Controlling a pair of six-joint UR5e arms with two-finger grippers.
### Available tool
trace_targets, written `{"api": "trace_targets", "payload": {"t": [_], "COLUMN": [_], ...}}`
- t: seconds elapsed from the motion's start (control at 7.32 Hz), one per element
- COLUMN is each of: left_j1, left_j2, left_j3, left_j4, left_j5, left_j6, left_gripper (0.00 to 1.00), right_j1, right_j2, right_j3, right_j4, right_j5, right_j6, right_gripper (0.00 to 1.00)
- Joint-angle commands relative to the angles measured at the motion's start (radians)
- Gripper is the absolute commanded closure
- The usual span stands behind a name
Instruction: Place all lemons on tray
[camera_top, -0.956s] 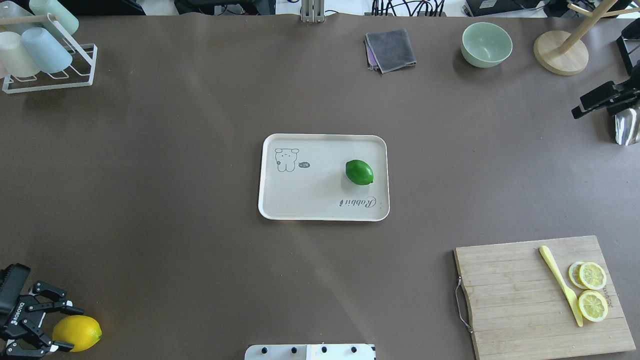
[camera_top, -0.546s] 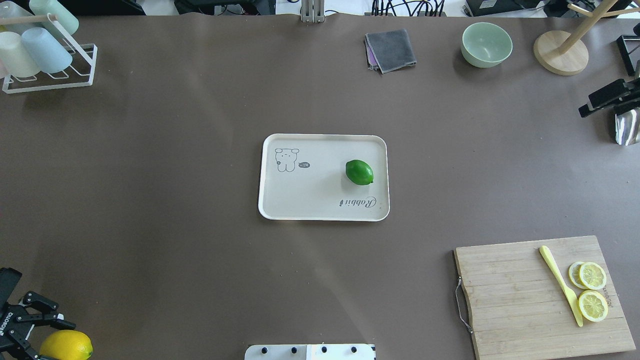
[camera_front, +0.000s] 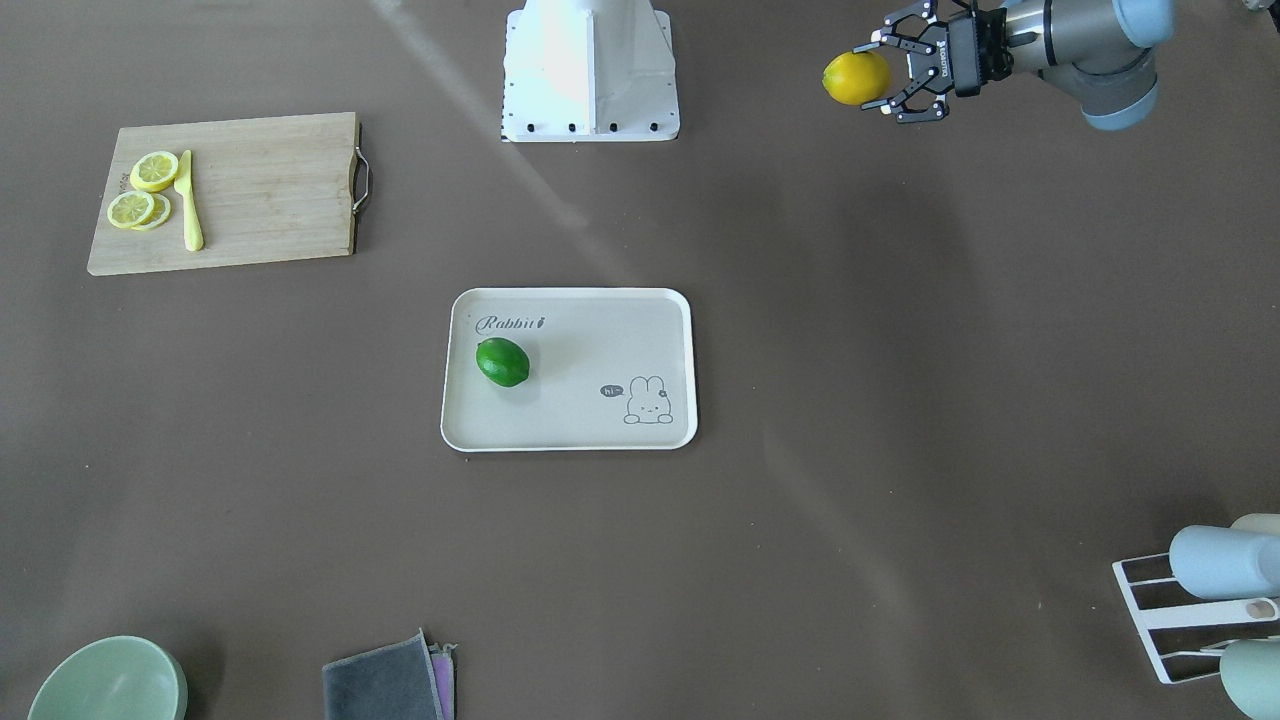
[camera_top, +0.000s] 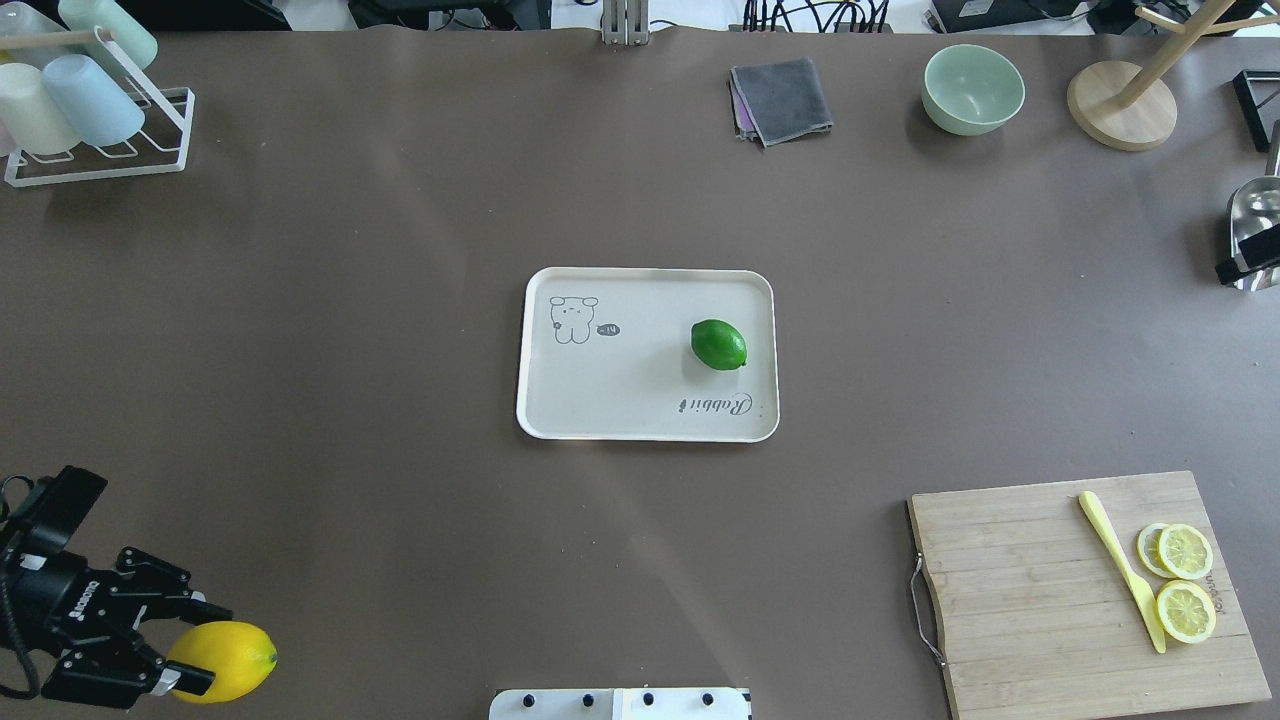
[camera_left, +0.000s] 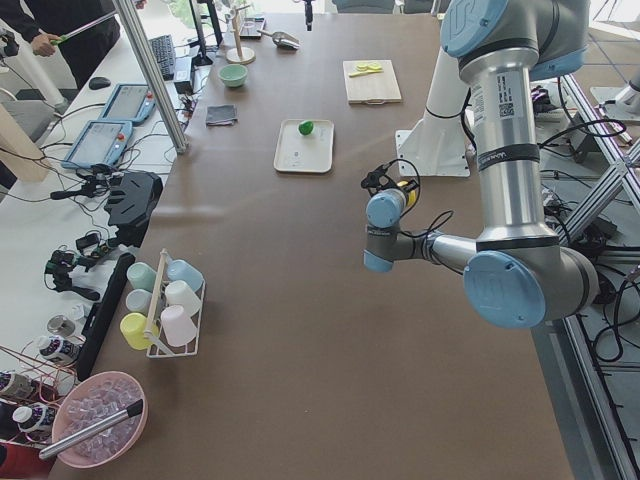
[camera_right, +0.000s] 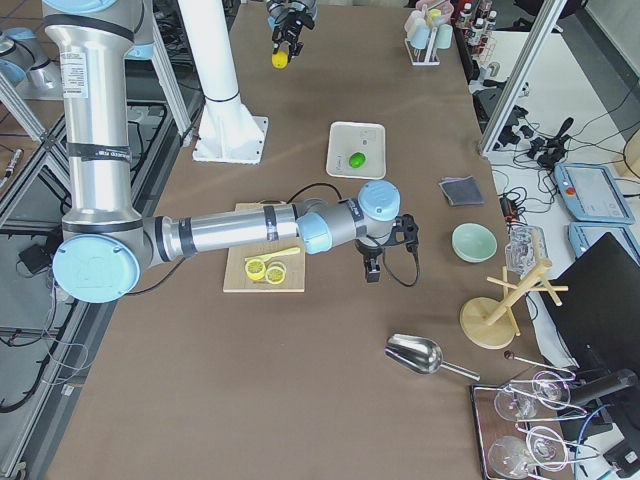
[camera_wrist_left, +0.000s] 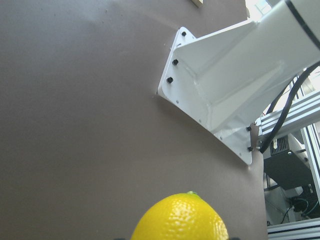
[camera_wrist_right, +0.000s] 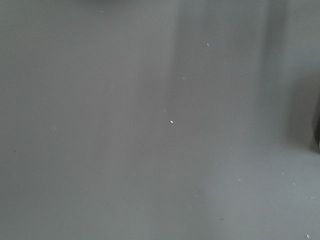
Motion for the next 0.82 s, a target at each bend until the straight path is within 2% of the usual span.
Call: {"api": "trace_targets", "payload": {"t": [0.0,0.14,0.27,0.41,0.68], "left_j1": [-0.140,-0.197,-0.239,-0.232,-0.201], "left_j2": [-0.242,-0.333,-0.396,-0.412,-0.542], "left_j3": [-0.009,-0.006,-0.001,0.006,0.109], "left_j4": [0.291,0.446,0.563,0.623,0.678], "left_j5": [0.002,0.004,0.049,0.179,0.359], "left_j6": [-0.142,-0.150,-0.150,-0.150,-0.203], "left_gripper": [1.00,1.00,1.00,1.00,1.00], "right_j1": [0.064,0.096,0.113,0.116,0.124], "right_j2": [-0.113,-0.118,-0.110,-0.095,-0.090], "right_j3": [-0.014,-0.020,-0.042,-0.053,-0.060], "right_j4": [-0.001,-0.009,-0.018,-0.023,-0.030], "right_j5": [-0.012,-0.021,-0.058,-0.105,-0.098], "right_j6": [-0.146,-0.151,-0.183,-0.209,-0.209], "right_gripper": [0.00,0.00,0.00,0.00,0.00]}}
